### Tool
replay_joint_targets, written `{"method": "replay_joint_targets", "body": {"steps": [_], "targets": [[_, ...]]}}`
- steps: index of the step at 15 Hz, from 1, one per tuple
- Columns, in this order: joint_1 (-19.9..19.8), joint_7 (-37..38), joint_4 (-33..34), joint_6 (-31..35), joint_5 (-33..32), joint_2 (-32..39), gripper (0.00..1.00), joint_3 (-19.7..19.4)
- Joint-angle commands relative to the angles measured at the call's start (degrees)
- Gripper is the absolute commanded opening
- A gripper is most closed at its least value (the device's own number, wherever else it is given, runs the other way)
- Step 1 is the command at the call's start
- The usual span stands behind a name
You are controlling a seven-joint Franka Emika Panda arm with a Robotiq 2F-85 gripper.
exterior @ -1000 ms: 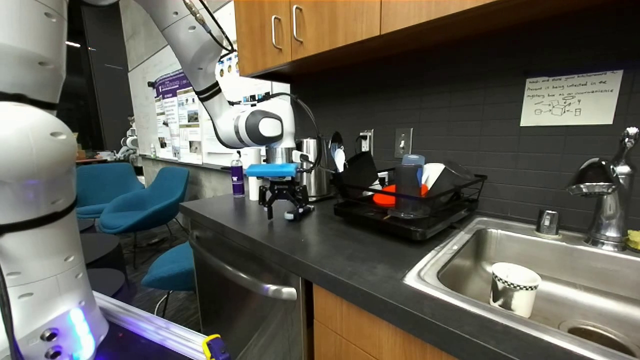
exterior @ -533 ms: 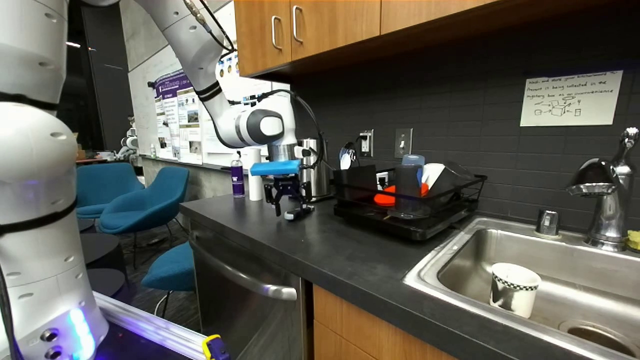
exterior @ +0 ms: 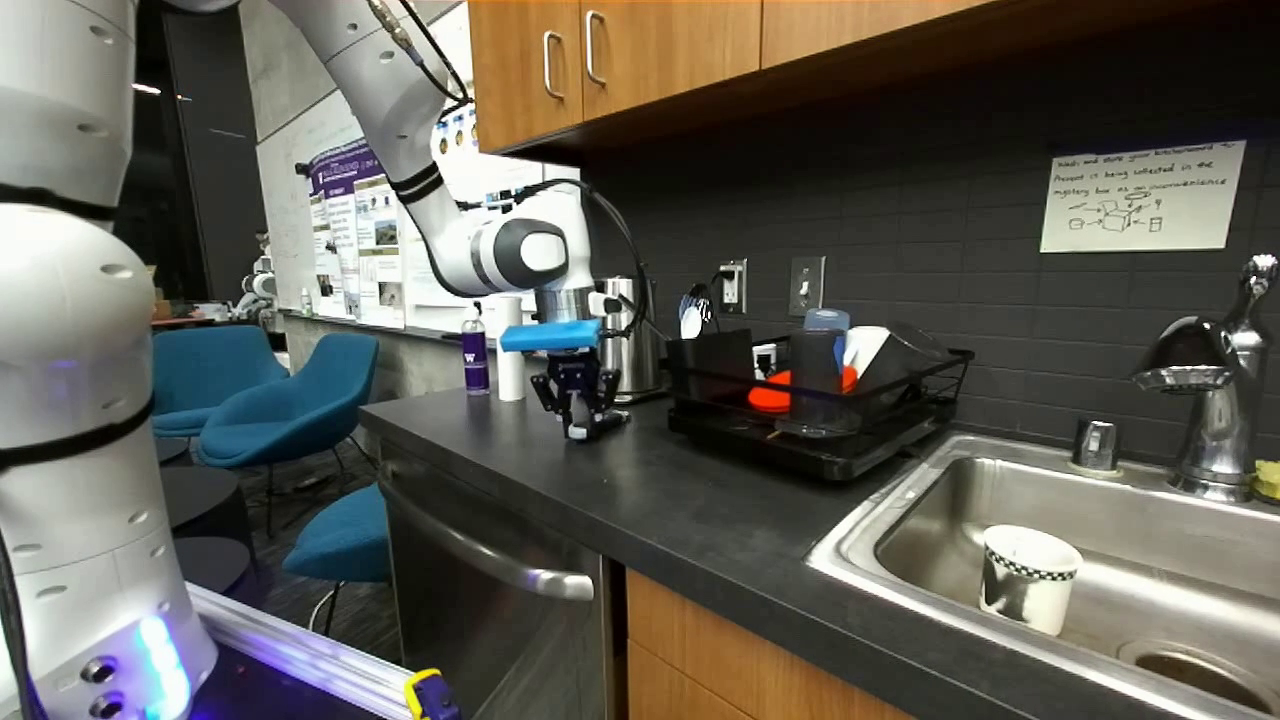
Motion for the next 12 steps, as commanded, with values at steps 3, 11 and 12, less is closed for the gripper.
{"method": "replay_joint_targets", "body": {"steps": [3, 11, 12], "targets": [[-1.2, -1.7, -0.5, -2.2, 6.1, -2.8, 0.17, 1.3], [-0.1, -0.6, -2.2, -4.9, 8.2, -11.2, 0.17, 0.3], [0.1, -0.5, -2.5, -5.7, 8.0, -12.5, 0.17, 0.2]]}}
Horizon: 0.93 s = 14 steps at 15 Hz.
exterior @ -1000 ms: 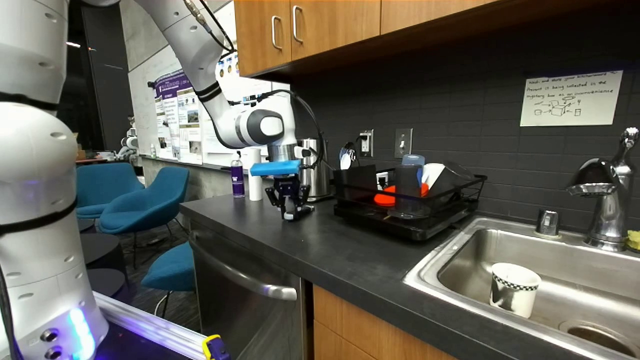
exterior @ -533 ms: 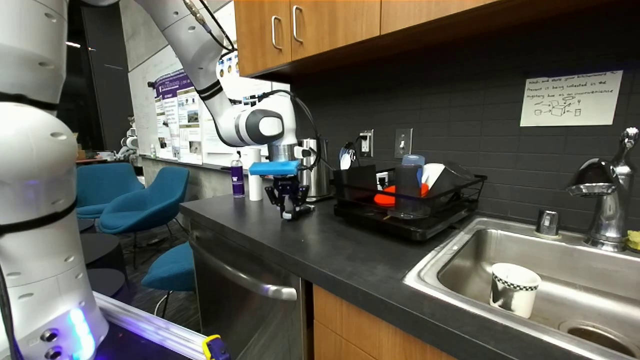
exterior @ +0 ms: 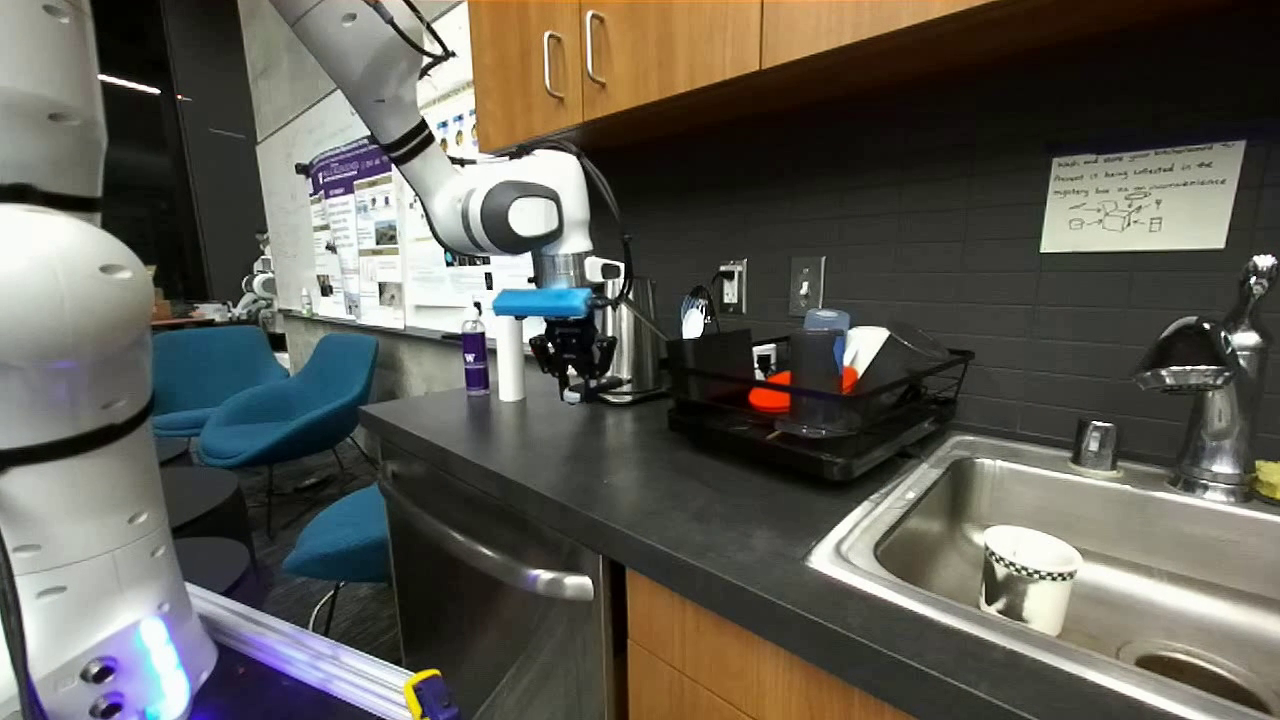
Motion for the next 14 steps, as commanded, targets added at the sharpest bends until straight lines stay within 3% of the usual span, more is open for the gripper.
{"method": "replay_joint_targets", "body": {"steps": [1, 8, 14], "targets": [[0.5, -0.2, -2.3, -3.4, -0.1, -6.7, 0.17, -0.3], [1.5, 1.4, -4.6, -8.6, 0.1, -15.3, 0.17, -1.2], [0.6, 9.8, -4.9, -8.5, -4.4, -20.6, 0.17, -0.4]]}}
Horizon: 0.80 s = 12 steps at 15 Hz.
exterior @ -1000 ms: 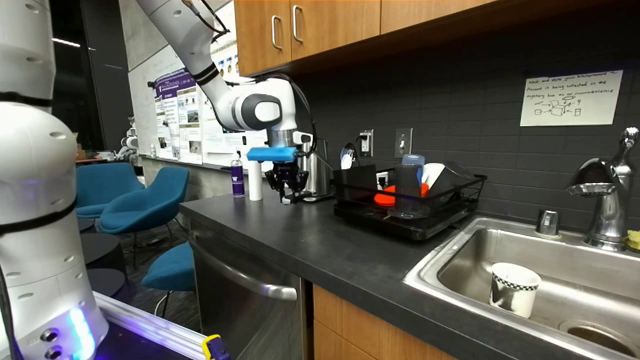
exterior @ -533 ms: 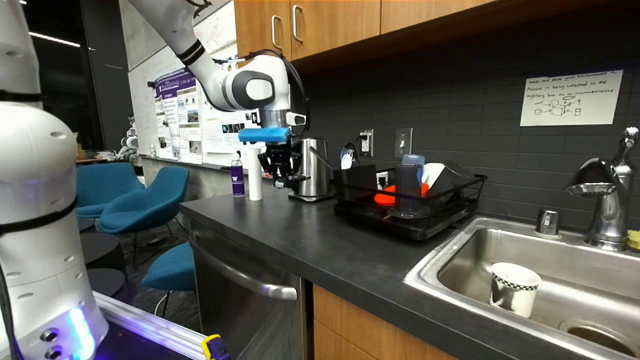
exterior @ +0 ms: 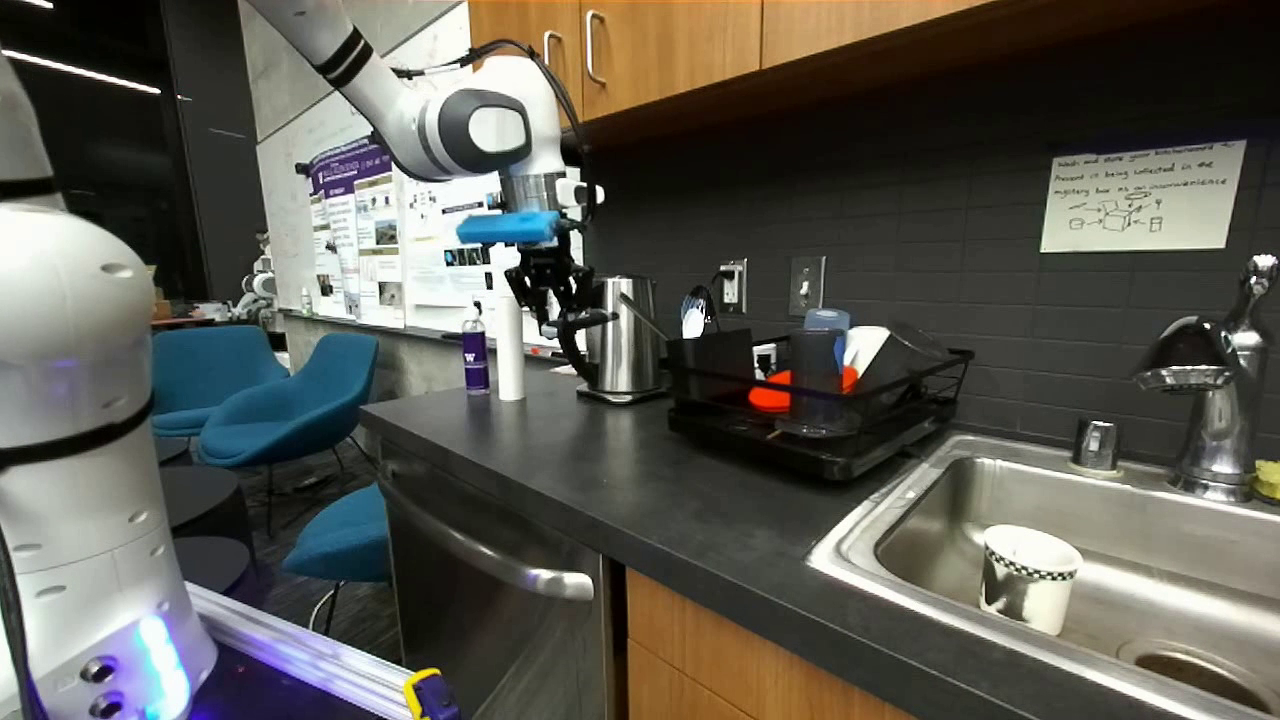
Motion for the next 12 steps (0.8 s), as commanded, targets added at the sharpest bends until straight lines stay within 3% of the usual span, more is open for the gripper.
{"method": "replay_joint_targets", "body": {"steps": [1, 12], "targets": [[-0.1, 7.0, -0.9, -0.5, -4.2, -4.5, 0.17, 0.2], [-3.2, 24.4, 2.0, -4.7, -15.8, -6.2, 0.17, 2.5]]}}
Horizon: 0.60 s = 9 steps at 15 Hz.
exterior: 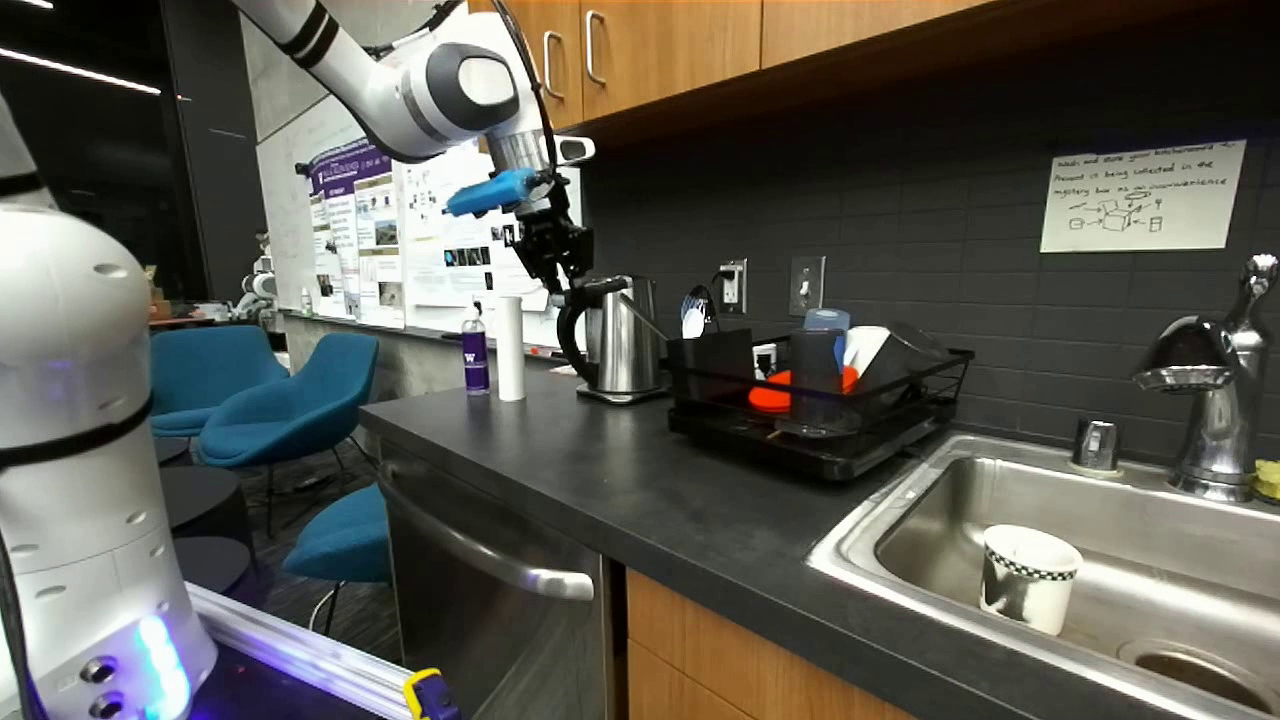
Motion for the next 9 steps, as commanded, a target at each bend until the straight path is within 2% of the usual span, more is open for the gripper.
{"method": "replay_joint_targets", "body": {"steps": [1, 9], "targets": [[-2.1, 6.0, 2.3, -3.7, -4.7, -0.6, 0.17, 1.7], [-2.4, 13.7, 7.3, -11.9, -9.6, 2.1, 0.17, 3.1]]}}
